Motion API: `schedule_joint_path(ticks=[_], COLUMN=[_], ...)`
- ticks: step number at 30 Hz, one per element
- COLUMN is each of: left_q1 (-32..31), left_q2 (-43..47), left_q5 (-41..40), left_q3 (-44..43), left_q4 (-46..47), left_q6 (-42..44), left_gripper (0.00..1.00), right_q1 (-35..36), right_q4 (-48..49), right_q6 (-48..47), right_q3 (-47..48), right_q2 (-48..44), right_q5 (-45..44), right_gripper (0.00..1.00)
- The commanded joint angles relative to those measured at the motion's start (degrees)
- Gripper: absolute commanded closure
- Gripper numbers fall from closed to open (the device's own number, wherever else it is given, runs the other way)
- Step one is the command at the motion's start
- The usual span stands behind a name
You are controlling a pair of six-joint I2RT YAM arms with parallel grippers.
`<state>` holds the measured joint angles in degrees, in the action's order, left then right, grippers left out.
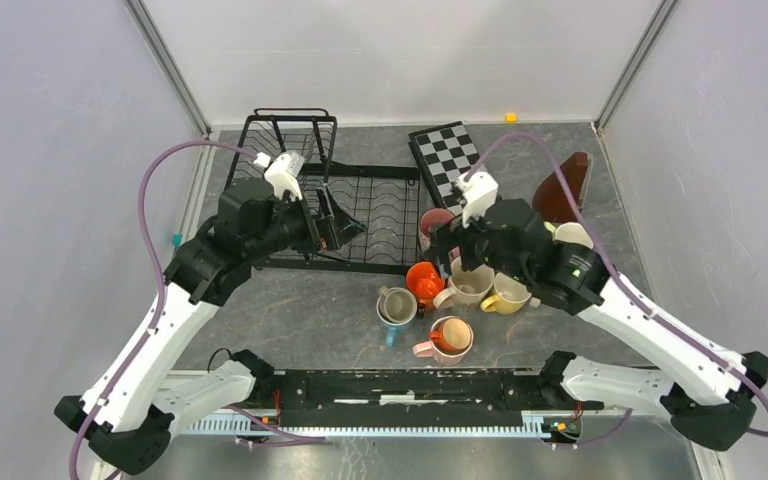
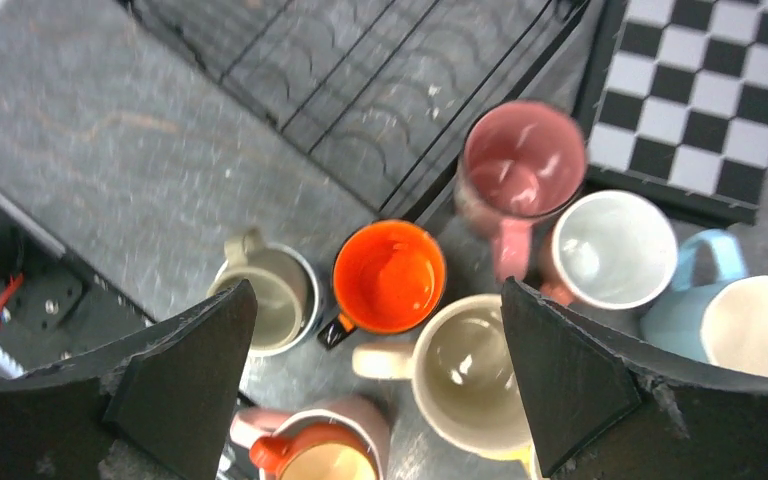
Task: Unload the cups from the dish rack
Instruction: Reset both arms
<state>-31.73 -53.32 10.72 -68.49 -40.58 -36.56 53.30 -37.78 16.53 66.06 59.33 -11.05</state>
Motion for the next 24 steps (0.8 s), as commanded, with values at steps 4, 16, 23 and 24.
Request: schedule_joint_path(ticks=[4,16,23,24], left_q1=[-2.81,-3.10,-3.07,-3.08], left_q2=[-1.99,-0.06,0.56,0.40], left_q5=[0.55,-4.74,-5.97,-5.91], left_q3=[-5.53,-6.67,-7.16,-7.35], left_q4=[3.14,2.65,2.87,2.81], left_q6=[5.33,7.40,7.73,7.64], left_gripper=[0.00,0.00,0.00,0.00], right_q1=[-6.35,-6.60,-6.59,-6.57], right_q4=[12.14,16.21,15.98,15.97], right_q6=[-2.39,-1.05,-0.44,-0.35], right_q3=[0.64,-1.60,-2.07,-2.14], right_q2=[-7.10,-14.21,-14.85,-14.86], right_q5=[-1.32,-3.99,-3.91,-3.82], right_gripper=[0.02,0.02,0.02,0.02])
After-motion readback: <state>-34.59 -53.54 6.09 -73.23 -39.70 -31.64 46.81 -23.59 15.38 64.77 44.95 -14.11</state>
